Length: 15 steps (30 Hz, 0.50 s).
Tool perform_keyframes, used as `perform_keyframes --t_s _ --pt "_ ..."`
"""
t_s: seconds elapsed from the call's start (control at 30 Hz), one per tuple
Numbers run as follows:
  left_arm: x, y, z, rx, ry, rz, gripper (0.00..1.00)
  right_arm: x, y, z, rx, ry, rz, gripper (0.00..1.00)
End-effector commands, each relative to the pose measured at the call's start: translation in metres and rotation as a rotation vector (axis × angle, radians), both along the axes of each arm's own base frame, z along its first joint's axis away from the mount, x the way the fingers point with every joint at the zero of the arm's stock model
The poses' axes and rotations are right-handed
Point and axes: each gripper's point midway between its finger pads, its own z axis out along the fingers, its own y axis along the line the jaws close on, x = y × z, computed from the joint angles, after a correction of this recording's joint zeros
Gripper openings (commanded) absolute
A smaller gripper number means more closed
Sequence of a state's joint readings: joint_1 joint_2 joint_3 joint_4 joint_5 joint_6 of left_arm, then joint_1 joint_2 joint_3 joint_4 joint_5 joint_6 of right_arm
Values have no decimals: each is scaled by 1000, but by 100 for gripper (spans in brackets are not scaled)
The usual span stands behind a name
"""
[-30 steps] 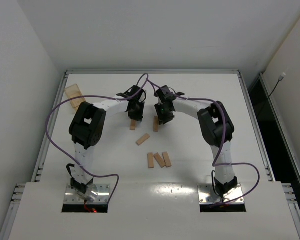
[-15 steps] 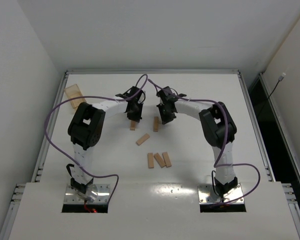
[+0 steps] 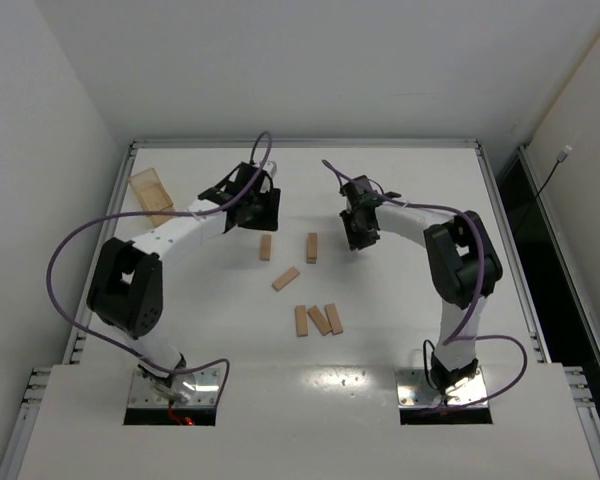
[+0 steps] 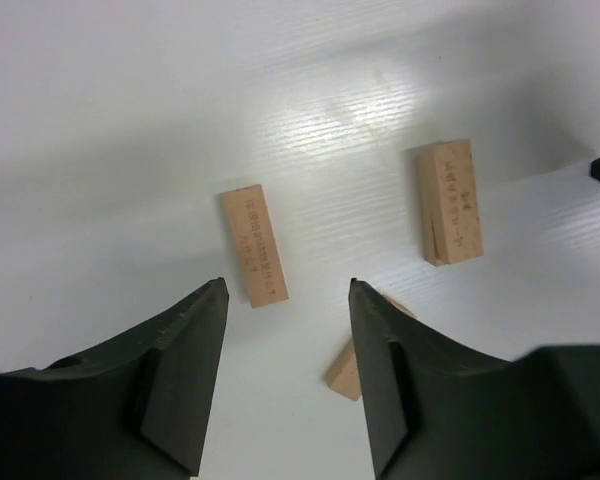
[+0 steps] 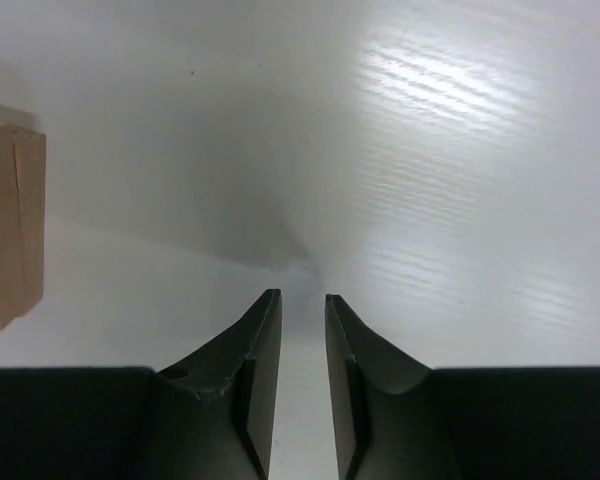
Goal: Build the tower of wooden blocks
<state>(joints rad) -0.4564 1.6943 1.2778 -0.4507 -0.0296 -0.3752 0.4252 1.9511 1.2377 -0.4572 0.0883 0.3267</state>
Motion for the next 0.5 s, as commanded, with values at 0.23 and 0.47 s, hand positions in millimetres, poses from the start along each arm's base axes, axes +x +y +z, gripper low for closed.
perform_keyframes --t_s 0.23,0.47 --pt "-14 26 -43 71 44 81 52 22 -58 63 -15 -171 -16 37" --pt "-1 13 -82 94 151 71 51 24 -108 86 -26 -225 -113 44"
